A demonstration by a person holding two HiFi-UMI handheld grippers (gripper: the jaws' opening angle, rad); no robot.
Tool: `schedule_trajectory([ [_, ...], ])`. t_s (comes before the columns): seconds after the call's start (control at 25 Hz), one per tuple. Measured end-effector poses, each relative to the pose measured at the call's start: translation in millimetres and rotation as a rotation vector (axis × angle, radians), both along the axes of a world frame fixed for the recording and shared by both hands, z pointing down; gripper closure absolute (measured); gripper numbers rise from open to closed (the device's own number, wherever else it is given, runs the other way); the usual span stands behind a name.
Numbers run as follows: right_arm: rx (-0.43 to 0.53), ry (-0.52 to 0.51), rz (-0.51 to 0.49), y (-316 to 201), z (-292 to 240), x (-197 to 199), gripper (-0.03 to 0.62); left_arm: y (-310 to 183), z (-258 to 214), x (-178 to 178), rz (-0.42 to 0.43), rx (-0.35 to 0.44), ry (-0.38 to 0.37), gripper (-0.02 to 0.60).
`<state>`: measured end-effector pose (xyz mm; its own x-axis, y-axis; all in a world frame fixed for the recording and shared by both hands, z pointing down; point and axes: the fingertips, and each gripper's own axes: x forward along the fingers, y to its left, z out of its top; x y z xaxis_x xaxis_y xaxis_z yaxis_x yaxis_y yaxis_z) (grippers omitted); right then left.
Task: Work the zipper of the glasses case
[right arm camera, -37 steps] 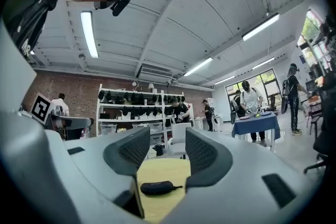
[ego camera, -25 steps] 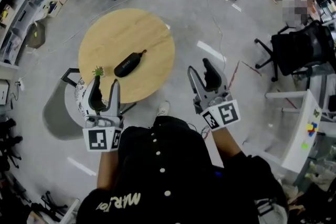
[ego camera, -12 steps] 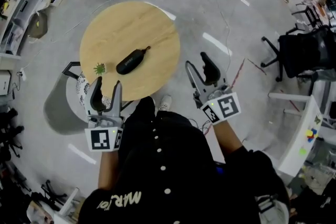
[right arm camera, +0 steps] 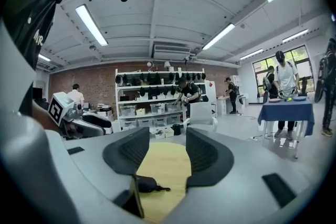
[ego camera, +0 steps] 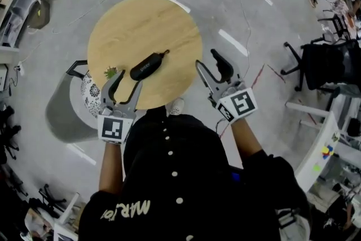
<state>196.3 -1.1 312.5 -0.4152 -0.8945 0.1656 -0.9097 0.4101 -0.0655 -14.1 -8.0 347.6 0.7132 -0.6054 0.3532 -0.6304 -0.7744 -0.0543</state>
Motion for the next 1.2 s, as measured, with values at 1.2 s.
schedule_trajectory([
  [1.2, -0.403, 0.313, -0.334, -80.6, 238.4, -67.5, 0.385, -50.4, 244.2, 31.8, 0.253, -0.354, -0.309, 0.397],
])
